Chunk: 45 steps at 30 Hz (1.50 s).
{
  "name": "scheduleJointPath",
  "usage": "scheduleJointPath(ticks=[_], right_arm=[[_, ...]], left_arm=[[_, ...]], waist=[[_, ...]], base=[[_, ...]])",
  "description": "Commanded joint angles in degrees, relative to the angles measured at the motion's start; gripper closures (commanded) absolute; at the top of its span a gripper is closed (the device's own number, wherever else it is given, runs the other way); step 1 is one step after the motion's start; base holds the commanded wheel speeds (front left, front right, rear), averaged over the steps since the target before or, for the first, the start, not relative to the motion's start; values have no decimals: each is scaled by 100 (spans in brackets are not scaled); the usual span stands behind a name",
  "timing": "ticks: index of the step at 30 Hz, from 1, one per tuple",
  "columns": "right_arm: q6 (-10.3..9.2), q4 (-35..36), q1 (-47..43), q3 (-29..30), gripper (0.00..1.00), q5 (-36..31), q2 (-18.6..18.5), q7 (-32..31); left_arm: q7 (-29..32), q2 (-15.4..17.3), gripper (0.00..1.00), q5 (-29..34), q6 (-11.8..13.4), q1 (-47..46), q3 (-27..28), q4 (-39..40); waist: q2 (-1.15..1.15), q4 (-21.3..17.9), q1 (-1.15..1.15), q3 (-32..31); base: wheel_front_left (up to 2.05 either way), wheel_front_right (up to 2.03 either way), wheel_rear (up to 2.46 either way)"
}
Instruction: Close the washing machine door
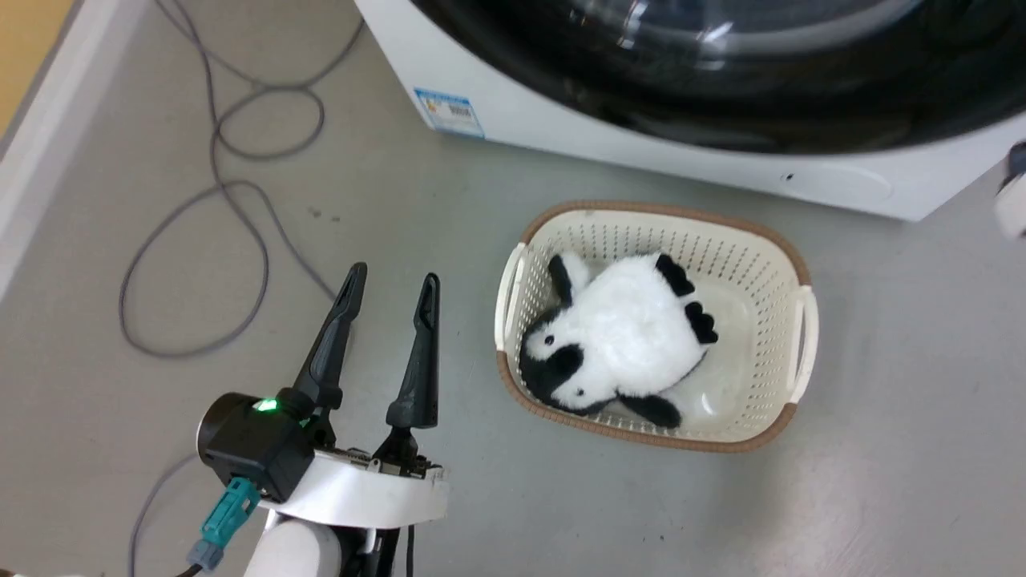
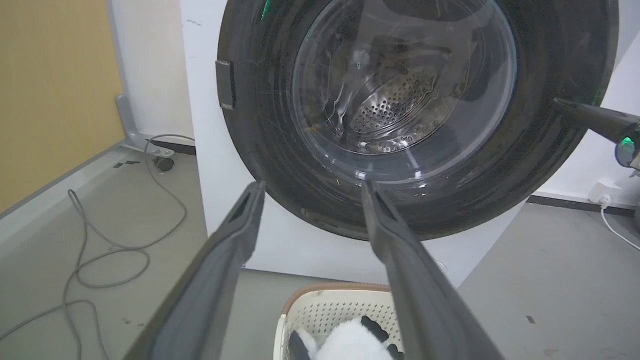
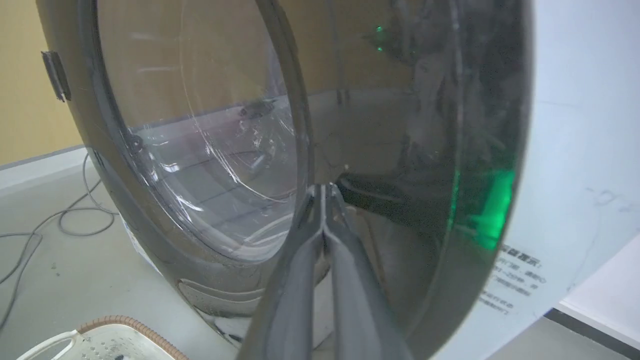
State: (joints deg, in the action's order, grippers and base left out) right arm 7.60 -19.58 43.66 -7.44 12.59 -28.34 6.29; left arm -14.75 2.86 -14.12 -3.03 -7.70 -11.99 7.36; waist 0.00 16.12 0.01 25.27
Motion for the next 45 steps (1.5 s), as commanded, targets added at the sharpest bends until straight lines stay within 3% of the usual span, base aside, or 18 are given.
scheduleJointPath(ticks=[1,10,19,27,35,45], right_arm=[[-11,-81,189,104,100,-64,16,-40],[-11,-535,809,350,100,-354,122,-132],[-11,-858,758,361,100,-340,346,292],[-11,-637,-293,355,100,-121,774,718],[-11,430,-1723,774,100,-93,1381,842],[-11,1593,-3540,1560,100,-546,2286,868]], left_arm=[[-25,2,0,-31,49,-99,-5,24],[-25,2,0,-80,117,-302,-75,-5],[-25,2,0,-56,154,-218,-13,-77],[-25,2,0,-98,53,17,421,-152],[-25,2,0,-146,-47,354,905,-402],[-25,2,0,-160,-76,782,1038,-822]], waist=[[0,51,-1,145],[0,87,-1,333],[0,-56,-1,17],[0,-370,-1,-910],[0,-732,-1,-1633],[0,-964,-1,-2087]], base=[[0,0,0],[0,0,0],[0,0,0],[0,0,0],[0,0,0],[0,0,0]])
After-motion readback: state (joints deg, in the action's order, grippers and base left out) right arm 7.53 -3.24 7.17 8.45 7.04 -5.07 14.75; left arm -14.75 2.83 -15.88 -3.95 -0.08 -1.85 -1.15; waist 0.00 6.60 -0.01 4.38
